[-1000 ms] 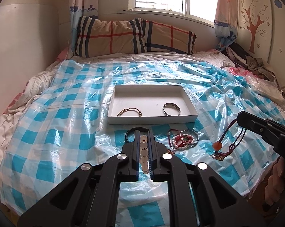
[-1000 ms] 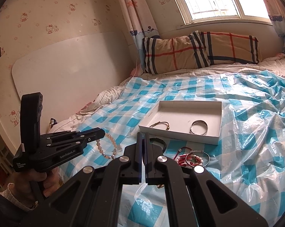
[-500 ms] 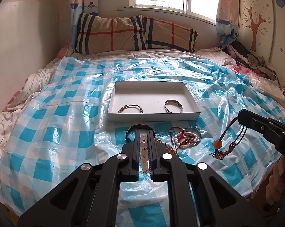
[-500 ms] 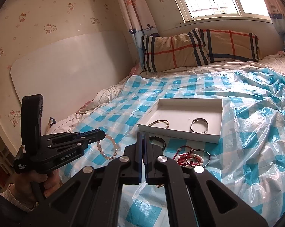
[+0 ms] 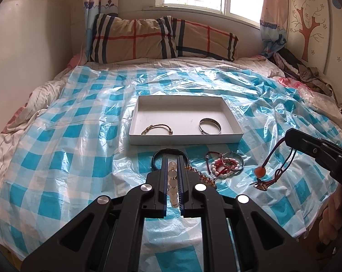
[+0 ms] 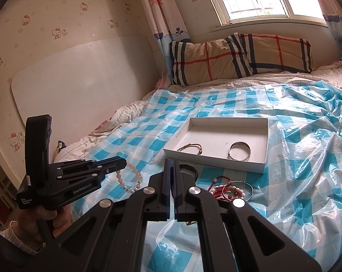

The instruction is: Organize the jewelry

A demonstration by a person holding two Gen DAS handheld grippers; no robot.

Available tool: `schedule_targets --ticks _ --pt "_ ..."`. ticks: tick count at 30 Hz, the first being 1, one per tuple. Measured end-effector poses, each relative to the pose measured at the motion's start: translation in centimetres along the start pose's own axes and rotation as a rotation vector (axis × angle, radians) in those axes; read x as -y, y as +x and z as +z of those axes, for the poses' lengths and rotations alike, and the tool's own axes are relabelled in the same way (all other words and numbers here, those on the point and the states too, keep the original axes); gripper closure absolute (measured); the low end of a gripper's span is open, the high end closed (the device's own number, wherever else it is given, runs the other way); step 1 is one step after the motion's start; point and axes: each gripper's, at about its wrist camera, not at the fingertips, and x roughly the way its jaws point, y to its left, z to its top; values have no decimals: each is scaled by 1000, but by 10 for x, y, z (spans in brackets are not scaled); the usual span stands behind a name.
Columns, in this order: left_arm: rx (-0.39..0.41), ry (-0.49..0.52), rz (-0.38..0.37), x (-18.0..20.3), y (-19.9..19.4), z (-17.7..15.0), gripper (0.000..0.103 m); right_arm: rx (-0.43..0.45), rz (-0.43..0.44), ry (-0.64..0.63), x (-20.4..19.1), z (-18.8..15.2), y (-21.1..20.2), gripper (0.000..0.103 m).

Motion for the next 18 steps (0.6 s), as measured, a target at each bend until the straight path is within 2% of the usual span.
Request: schedule_targets --ticks 18 --pt "-4 0 -1 -1 11 -2 96 -6 2 2 3 -3 10 100"
